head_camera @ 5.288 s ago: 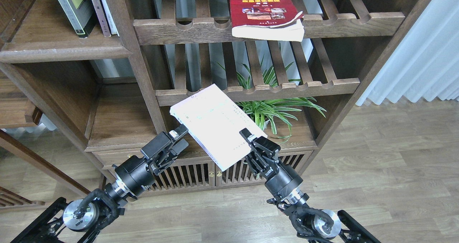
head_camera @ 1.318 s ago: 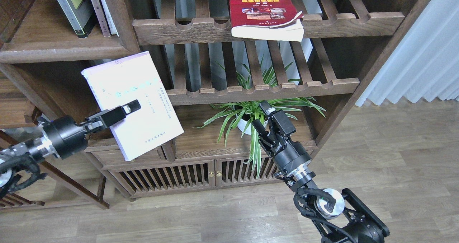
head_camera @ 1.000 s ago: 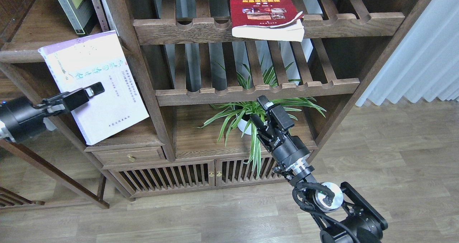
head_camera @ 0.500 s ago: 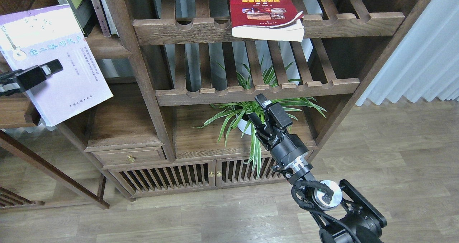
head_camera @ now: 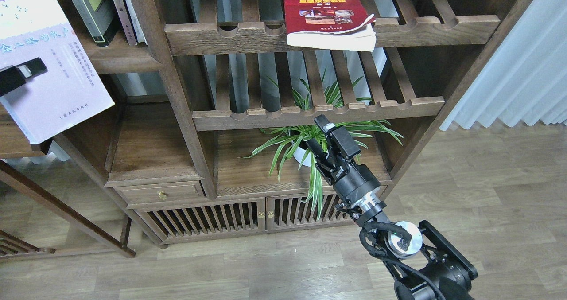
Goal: Organize books on shelf
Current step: 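Push the white book upright into the side compartment with the left gripper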
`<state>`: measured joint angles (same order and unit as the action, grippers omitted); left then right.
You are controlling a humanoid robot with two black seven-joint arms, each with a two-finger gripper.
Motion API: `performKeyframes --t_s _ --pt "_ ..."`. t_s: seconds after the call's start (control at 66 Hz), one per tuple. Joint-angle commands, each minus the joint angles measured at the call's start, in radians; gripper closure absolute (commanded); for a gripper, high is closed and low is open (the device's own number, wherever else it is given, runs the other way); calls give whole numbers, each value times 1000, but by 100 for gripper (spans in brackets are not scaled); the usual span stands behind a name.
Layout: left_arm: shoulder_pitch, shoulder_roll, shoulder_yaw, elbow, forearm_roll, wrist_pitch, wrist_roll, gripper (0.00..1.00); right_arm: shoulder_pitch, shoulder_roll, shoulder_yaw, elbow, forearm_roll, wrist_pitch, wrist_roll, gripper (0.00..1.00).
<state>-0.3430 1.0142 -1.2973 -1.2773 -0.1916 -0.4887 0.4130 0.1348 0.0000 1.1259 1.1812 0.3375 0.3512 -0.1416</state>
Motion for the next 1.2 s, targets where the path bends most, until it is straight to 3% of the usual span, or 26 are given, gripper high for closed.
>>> performKeyframes --t_s 0.0,0.727,1.182 --pt "-1 0 -40 35 -9 0 1 93 2 0 -5 0 0 0 -1 3" --pt "-171 -32 -66 105 43 0 21 97 3 0 -35 0 0 3 -1 2" --pt "-264 -144 -106 147 187 0 20 100 5 0 -47 0 -11 3 0 2"
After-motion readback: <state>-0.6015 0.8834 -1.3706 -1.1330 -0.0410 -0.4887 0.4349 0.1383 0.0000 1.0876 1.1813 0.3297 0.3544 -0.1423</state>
